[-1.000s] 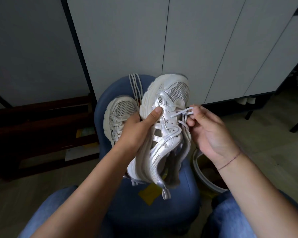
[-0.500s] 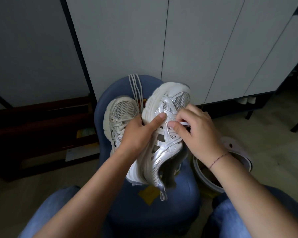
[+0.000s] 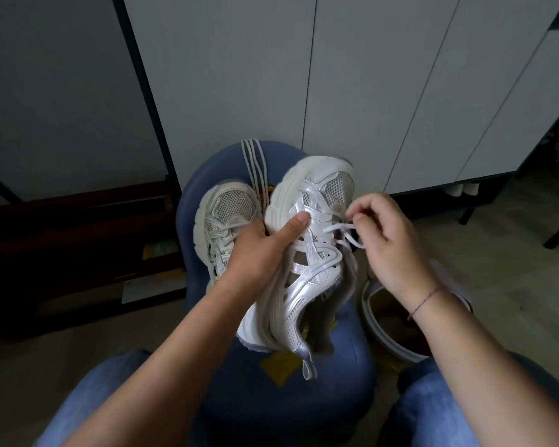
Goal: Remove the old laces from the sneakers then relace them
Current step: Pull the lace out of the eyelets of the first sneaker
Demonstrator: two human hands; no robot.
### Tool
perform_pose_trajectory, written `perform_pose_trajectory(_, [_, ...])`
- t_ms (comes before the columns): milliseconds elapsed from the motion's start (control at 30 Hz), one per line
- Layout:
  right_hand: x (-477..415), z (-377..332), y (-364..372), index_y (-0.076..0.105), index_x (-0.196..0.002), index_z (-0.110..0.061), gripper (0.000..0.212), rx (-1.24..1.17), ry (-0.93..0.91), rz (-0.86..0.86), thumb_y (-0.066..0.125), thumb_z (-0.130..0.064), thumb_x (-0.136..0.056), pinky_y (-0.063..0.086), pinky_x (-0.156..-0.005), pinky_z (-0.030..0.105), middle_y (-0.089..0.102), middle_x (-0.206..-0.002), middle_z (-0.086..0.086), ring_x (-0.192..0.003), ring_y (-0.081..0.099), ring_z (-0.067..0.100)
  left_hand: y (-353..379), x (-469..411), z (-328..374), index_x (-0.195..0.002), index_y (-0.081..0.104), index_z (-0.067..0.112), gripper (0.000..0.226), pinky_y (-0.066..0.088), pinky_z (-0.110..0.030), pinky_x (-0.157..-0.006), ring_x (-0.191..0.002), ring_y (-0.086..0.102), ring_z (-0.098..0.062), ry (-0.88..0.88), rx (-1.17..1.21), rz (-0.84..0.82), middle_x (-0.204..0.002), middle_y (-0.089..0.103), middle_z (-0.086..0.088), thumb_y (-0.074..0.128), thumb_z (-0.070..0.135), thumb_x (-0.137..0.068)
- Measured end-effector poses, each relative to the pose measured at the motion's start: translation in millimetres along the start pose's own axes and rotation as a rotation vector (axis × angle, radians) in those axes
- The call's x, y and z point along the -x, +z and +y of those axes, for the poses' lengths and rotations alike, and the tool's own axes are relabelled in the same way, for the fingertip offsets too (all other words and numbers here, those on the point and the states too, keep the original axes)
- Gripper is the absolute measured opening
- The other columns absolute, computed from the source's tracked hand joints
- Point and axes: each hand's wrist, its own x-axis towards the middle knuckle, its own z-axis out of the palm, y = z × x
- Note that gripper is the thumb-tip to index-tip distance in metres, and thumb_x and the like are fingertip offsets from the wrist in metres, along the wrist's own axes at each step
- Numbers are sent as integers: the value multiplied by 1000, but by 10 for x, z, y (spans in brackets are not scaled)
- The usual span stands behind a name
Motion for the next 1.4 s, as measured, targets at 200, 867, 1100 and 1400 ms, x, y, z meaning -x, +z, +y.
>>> perform_pose_trajectory(200, [9,-40,94,51,-70,-22,35,510,-228,-25,48,-54,-84,22,-68,29,54,-73,-10,-74,50,16,26,16,-11,-111,67,21,66,57,-41,-89,-86,73,-13,24,-104,-2,-93,77,5,67,68,-64])
perform_pose_trajectory(867, [-11,-17,51,57,-69,-18,37,358,-207,0,46,-46,-90,39,-69,32,53,-70,-11,-72,54,14,-30,-27,-17,-115,66,17,54,58,-36,-86,-87,73,-13,4,-87,26,-96,76,3,71,57,-79])
perform_pose_trajectory(1100, [-41,-77,4,48,-61,-25,31,-340,59,73,55,-36,-90,33,-57,20,44,-56,-14,-57,38,0,-39,-21,28,-116,67,10,43,59,-28,-77,-84,75,-17,-51,69,-11,-95,77,-2,68,43,-87])
perform_pose_trajectory(1400, [-57,108,-107,57,-73,-23,27,-205,170,23,44,-25,-97,43,-70,21,59,-67,-15,-69,54,0,-30,-17,33,-116,66,9,39,56,-22,-63,-76,75,-17,-37,93,-19,-89,77,-2,66,39,-90])
